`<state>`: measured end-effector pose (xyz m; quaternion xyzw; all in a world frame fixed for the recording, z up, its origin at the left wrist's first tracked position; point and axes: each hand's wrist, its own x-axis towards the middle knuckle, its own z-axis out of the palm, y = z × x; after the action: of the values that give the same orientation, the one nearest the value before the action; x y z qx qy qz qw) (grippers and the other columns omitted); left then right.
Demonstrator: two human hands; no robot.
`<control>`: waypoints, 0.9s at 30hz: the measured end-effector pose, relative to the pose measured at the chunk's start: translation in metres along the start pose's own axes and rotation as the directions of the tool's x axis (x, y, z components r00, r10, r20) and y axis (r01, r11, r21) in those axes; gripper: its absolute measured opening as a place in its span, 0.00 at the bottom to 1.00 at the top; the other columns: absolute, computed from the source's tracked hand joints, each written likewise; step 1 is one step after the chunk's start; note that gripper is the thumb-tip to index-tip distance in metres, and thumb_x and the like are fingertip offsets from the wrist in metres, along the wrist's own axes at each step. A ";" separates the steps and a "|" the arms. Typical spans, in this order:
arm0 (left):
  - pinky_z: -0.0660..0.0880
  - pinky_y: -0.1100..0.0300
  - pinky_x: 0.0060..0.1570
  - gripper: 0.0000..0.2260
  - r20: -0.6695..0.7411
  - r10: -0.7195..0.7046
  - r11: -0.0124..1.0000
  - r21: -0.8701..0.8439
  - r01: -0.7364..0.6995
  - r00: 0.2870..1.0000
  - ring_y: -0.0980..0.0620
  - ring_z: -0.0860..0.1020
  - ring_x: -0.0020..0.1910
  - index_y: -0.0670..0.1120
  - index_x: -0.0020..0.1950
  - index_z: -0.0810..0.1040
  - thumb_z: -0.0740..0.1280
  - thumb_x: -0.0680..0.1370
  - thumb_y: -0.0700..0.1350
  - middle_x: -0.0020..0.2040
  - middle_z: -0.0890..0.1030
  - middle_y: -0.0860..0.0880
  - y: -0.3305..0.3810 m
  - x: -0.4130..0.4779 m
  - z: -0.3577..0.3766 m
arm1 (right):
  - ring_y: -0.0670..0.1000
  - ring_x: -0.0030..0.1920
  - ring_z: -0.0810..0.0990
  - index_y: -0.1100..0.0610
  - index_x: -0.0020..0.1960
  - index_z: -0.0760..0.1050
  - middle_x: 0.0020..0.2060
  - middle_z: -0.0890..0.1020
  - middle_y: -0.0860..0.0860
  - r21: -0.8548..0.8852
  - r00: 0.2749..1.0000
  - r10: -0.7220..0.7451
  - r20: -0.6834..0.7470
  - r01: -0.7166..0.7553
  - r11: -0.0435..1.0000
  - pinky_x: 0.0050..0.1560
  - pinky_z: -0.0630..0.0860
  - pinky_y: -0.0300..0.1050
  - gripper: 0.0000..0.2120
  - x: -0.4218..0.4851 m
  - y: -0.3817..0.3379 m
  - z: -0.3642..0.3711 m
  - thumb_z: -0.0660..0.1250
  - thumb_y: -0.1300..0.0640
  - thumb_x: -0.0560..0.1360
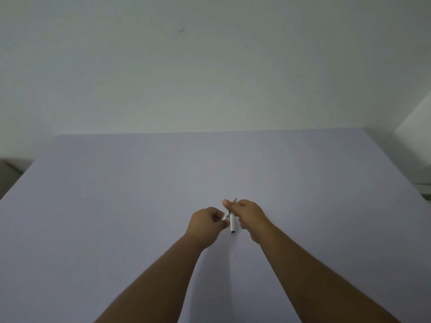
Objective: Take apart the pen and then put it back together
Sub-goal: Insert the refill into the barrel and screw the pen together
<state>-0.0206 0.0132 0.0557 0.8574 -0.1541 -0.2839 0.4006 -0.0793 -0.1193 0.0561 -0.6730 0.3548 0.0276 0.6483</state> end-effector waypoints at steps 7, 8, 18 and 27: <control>0.70 0.65 0.31 0.05 0.007 -0.011 1.000 0.013 0.011 1.000 0.58 0.74 0.31 0.52 0.37 0.77 0.72 0.71 0.47 0.33 0.76 0.55 0.000 0.000 0.001 | 0.48 0.30 0.64 0.58 0.35 0.69 0.30 0.68 0.50 -0.038 1.000 -0.008 -0.023 0.007 0.999 0.35 0.64 0.43 0.19 0.003 0.000 -0.001 0.72 0.45 0.69; 0.69 0.65 0.31 0.04 0.011 -0.013 1.000 0.010 0.012 1.000 0.58 0.74 0.31 0.52 0.38 0.78 0.72 0.71 0.47 0.33 0.77 0.55 -0.001 0.000 0.002 | 0.48 0.31 0.64 0.58 0.36 0.68 0.30 0.67 0.50 -0.052 1.000 0.006 -0.026 -0.008 0.999 0.35 0.63 0.43 0.20 0.003 -0.001 0.000 0.72 0.43 0.68; 0.68 0.65 0.31 0.06 0.001 0.003 1.000 0.022 -0.003 1.000 0.57 0.72 0.30 0.51 0.36 0.76 0.72 0.71 0.46 0.32 0.75 0.55 0.002 0.001 0.000 | 0.48 0.30 0.65 0.57 0.34 0.67 0.30 0.69 0.50 -0.007 1.000 -0.004 -0.020 0.004 1.000 0.35 0.64 0.41 0.20 0.003 -0.001 0.000 0.73 0.44 0.68; 0.69 0.64 0.31 0.04 0.009 0.002 0.999 0.037 -0.003 1.000 0.57 0.73 0.32 0.49 0.41 0.78 0.72 0.71 0.47 0.33 0.76 0.55 0.003 0.001 0.001 | 0.50 0.34 0.67 0.58 0.37 0.70 0.34 0.71 0.52 -0.056 1.000 0.008 -0.030 -0.010 0.998 0.38 0.66 0.43 0.20 0.004 0.000 -0.002 0.72 0.42 0.68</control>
<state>-0.0207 0.0104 0.0578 0.8632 -0.1621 -0.2843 0.3844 -0.0775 -0.1231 0.0549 -0.6898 0.3667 0.0306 0.6235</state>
